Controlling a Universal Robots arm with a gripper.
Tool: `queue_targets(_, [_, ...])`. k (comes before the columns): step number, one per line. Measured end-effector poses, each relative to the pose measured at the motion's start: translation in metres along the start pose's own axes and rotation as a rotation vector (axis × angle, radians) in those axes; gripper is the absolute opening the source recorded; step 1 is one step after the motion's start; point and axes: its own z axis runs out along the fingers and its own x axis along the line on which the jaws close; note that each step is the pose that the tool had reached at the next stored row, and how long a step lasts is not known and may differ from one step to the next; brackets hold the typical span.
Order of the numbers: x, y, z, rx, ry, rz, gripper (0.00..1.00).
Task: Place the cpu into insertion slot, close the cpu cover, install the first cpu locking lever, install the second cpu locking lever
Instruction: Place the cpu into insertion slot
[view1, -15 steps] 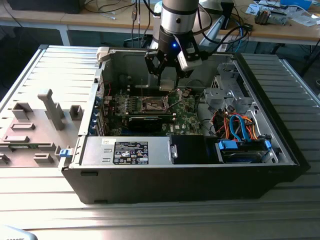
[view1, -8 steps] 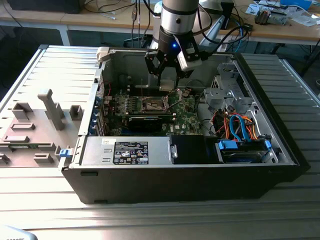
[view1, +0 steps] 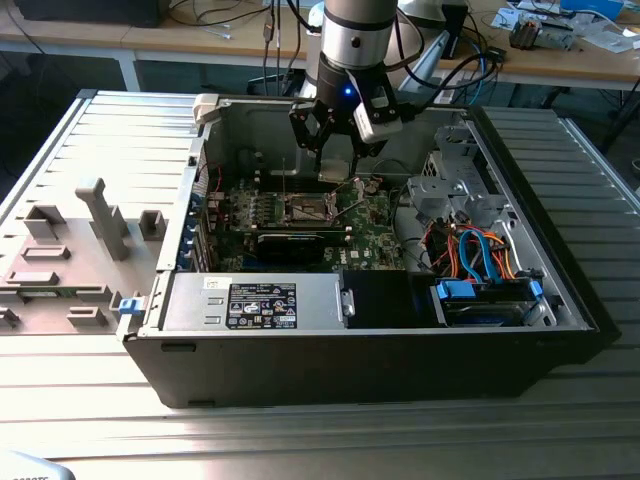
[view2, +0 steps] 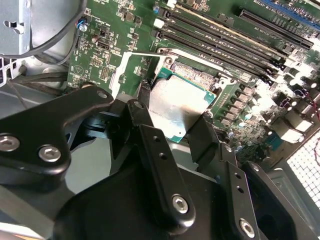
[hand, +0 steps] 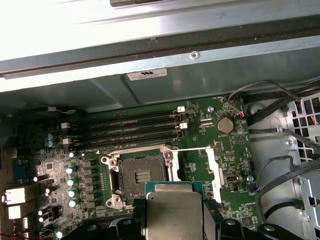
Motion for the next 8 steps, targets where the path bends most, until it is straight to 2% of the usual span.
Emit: queue_targets(8, [0.0000, -0.0001, 0.0012, -0.0003, -0.0013, 0.021, 0.54])
